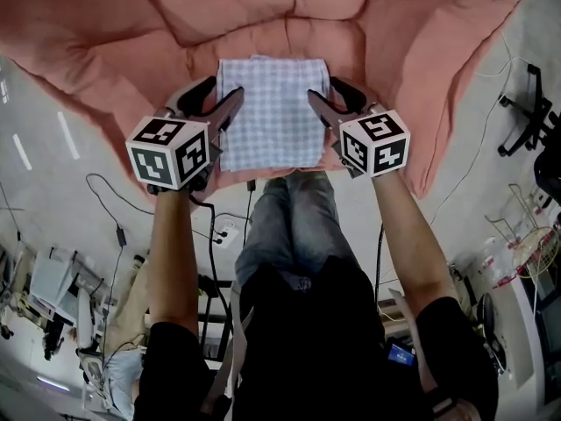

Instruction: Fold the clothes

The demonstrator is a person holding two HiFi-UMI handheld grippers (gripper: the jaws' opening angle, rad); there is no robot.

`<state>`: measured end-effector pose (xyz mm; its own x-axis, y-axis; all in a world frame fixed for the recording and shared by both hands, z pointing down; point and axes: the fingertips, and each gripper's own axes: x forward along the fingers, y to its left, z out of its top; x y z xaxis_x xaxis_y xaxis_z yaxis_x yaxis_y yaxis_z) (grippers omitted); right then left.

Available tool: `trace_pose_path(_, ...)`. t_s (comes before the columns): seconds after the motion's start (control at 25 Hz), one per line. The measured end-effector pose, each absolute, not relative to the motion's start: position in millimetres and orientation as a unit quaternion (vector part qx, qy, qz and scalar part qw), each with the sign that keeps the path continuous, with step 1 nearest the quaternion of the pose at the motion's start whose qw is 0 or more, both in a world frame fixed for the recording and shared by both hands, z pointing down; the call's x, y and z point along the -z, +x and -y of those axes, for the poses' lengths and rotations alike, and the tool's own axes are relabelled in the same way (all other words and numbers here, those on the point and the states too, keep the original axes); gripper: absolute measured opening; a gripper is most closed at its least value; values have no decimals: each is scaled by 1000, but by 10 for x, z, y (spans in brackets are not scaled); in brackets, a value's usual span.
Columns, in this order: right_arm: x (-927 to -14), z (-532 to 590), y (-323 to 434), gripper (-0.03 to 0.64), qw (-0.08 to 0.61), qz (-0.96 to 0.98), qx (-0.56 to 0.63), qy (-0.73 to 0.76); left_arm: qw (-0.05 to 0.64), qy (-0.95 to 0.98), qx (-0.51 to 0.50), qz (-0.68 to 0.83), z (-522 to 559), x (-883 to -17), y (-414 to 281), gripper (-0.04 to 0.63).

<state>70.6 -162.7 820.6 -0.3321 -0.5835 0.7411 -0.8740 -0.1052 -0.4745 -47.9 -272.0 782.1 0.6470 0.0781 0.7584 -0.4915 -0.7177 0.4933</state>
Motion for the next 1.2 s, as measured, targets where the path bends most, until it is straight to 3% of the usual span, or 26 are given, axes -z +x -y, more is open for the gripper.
trace_pose_path(0.44,-7832,1574,608,204,147,672,-458,563,315,854,-399,109,2489,-7585,-434,222)
trace_pose_path(0.64,-7213,1492,528,150,148,689,-419,572,300,873,-362,131,2462,-7058,-547,158)
trace_pose_path(0.76,-6746,1451,537,115,142,698,-392,583,278,885,-340,156,2454,-6642,-623,83)
trace_pose_path(1.2,-5268,1444,985,74,98,702,-322,627,246,903,-296,189,2419,-5173,-510,8)
